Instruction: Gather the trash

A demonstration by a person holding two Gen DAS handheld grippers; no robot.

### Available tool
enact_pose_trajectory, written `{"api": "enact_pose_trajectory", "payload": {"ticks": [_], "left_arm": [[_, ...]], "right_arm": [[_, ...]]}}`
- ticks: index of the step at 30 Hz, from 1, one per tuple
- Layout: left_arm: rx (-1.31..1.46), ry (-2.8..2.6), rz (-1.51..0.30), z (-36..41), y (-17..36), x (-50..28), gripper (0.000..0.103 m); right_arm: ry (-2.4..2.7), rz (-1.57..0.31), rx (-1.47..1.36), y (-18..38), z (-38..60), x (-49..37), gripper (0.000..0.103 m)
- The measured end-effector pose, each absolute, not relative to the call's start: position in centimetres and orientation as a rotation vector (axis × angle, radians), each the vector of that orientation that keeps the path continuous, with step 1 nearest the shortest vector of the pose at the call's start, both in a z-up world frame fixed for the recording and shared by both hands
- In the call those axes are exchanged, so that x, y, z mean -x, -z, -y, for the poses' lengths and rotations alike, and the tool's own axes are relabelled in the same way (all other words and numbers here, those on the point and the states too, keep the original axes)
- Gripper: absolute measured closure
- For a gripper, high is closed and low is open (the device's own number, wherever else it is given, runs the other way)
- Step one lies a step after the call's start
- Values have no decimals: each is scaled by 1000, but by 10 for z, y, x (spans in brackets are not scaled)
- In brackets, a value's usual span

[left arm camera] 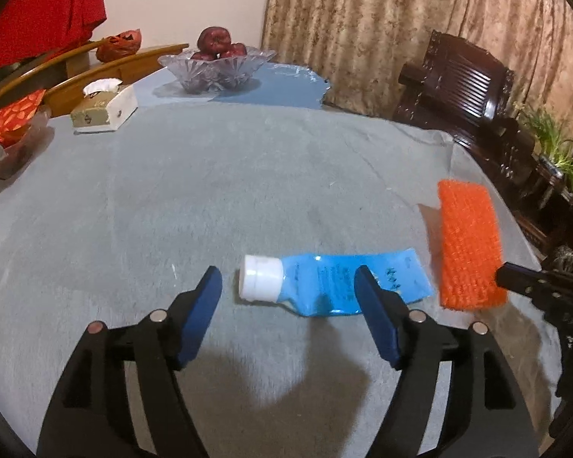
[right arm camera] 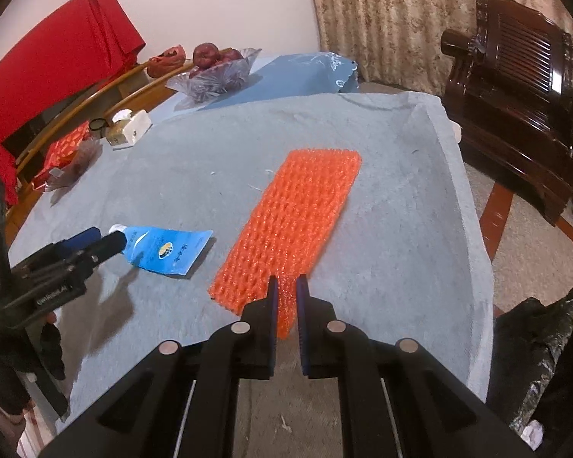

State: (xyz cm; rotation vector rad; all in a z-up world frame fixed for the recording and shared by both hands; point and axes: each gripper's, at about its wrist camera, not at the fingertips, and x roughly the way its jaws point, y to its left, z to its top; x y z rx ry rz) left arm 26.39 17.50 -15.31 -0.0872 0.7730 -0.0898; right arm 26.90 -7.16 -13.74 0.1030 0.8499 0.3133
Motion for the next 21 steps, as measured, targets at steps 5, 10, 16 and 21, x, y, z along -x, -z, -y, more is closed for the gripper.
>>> {"api": "enact_pose_trajectory", "payload": {"ticks": [5,10,16,21], "left_arm": [[142,91,-792,-186,158,-266,54],[116,119,-792,-181,158,-263,68],[132,166,-806,-167,158,-250,72],[109,229,-813,-147,157,-234,68]], "right_arm": [[-309,-846,-101,137,75,-267,94],[-304,-853,-109,140,77,-266,94],[-305,-854,-108,140,77,-263,94],[-297,-851,-114,138,79,-258,94]]}}
